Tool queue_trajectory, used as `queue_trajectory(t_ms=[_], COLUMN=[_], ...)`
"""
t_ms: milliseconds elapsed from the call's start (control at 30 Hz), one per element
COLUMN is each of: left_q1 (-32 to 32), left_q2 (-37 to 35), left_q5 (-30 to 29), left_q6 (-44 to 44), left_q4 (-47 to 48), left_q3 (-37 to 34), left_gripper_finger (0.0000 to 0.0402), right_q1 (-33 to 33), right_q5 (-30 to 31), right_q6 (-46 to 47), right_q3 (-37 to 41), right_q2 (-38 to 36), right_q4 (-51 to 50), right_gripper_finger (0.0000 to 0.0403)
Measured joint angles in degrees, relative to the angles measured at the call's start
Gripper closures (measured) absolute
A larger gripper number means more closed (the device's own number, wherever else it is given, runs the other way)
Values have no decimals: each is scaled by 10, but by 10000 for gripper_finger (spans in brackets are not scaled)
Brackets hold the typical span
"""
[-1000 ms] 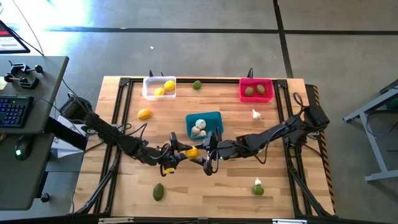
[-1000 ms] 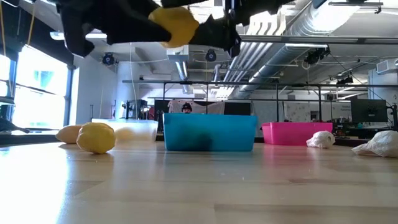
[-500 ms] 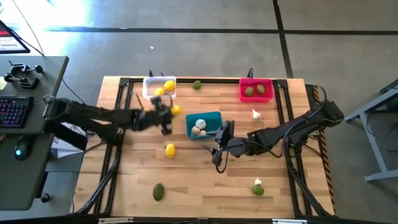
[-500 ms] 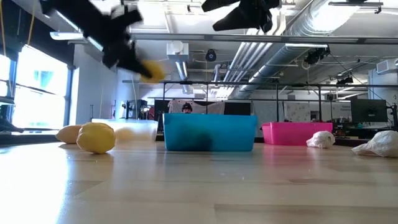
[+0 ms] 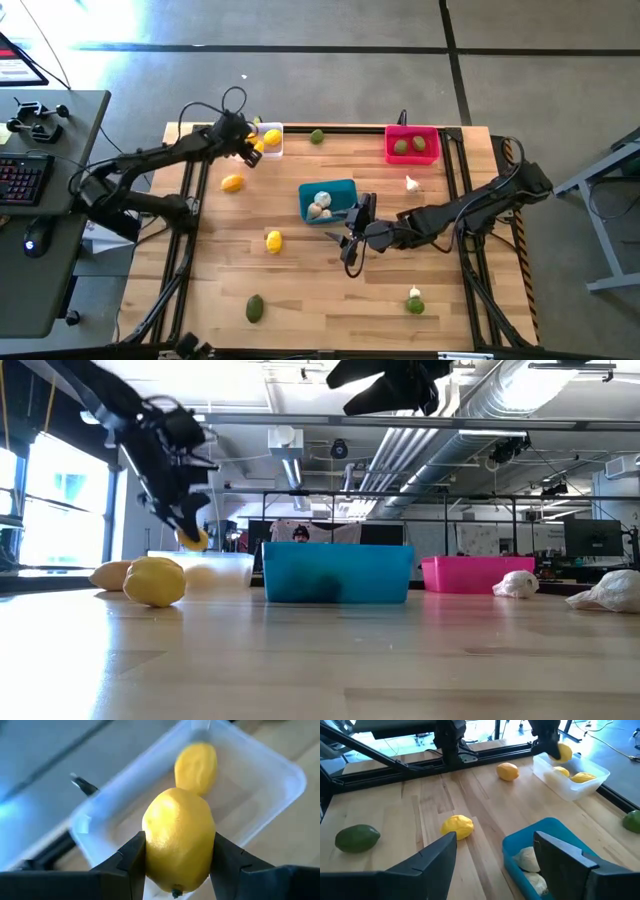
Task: Sort produce into baskets
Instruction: Put the lemon into the transparent bin, then put the garlic into the blue bin
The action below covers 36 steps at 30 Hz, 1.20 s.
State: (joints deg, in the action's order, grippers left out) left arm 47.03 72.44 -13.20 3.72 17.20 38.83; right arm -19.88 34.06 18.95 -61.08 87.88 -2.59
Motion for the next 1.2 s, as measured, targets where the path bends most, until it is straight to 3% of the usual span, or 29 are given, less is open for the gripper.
queue_trajectory(t_ms=[133, 400, 633, 900, 1067, 1200], left_q1=[34, 37, 36, 29, -21, -79], left_q2=[43, 49, 21, -54, -134, -197], left_q5=[40, 21, 0, 14, 57, 84], left_q6=[10, 19, 23, 24, 15, 1], left_q4=[-22, -51, -52, -48, -116, -188], left_q3=[0, 0, 0, -2, -46, -94], left_gripper_finger=[249, 165, 143, 179, 245, 305], right_q1=[0, 0, 0, 0, -12, -19], right_q5=[0, 0, 0, 2, 115, 155], right_q6=[-9, -15, -15, -16, -9, 35], right_q3=[0, 0, 0, 0, 0, 1], right_q2=[0, 0, 0, 0, 0, 2], right_q4=[-8, -26, -25, -39, -104, -151], right_gripper_finger=[151, 151, 151, 151, 169, 228])
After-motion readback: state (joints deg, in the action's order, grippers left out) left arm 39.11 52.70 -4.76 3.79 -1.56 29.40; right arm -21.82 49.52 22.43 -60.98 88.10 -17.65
